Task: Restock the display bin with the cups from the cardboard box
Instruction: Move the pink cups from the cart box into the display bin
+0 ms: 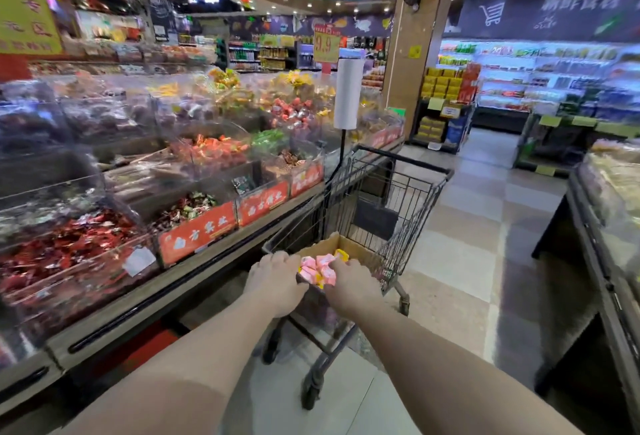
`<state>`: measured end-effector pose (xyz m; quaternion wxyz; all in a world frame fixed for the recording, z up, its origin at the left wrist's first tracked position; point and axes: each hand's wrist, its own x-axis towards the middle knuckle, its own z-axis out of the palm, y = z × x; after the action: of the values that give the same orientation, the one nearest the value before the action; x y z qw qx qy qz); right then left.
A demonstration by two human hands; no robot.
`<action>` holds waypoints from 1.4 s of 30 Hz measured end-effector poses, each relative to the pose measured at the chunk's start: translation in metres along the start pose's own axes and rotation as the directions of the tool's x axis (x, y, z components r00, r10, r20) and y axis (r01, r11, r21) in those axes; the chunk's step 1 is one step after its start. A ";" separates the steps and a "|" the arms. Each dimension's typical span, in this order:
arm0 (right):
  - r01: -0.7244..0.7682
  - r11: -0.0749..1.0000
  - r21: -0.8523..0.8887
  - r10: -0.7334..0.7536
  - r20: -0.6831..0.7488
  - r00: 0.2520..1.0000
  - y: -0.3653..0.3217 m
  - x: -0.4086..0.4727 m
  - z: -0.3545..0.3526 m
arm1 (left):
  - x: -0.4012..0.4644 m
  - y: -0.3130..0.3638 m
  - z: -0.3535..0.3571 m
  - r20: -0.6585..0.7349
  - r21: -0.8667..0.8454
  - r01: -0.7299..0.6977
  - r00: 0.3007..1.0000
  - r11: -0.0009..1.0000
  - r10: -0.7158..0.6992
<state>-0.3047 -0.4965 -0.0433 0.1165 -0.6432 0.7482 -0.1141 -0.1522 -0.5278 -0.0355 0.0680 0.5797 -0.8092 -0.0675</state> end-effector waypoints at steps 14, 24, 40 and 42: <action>-0.077 0.995 -0.067 0.082 0.066 0.994 0.073 0.257 0.019 | 0.258 -0.037 0.074 0.077 -0.020 0.000 0.997 1.000 0.002; -0.161 0.984 -0.074 0.175 0.264 0.948 0.102 0.389 0.072 | 0.394 -0.082 0.126 0.232 -0.044 0.010 0.973 0.999 0.001; -0.106 0.991 -0.076 0.130 0.502 0.855 0.187 0.534 0.147 | 0.495 -0.068 0.229 0.435 -0.019 0.273 0.868 0.962 -0.238; -0.096 0.994 -0.055 0.111 0.540 0.835 0.193 0.538 0.165 | 0.498 -0.063 0.246 0.458 -0.044 0.312 0.850 0.949 -0.259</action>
<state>-0.5106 -1.0037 -0.2756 0.3207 -0.6092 0.7199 0.0884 -0.2984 -1.0123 -0.2727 -0.0966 0.6575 -0.7024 -0.2551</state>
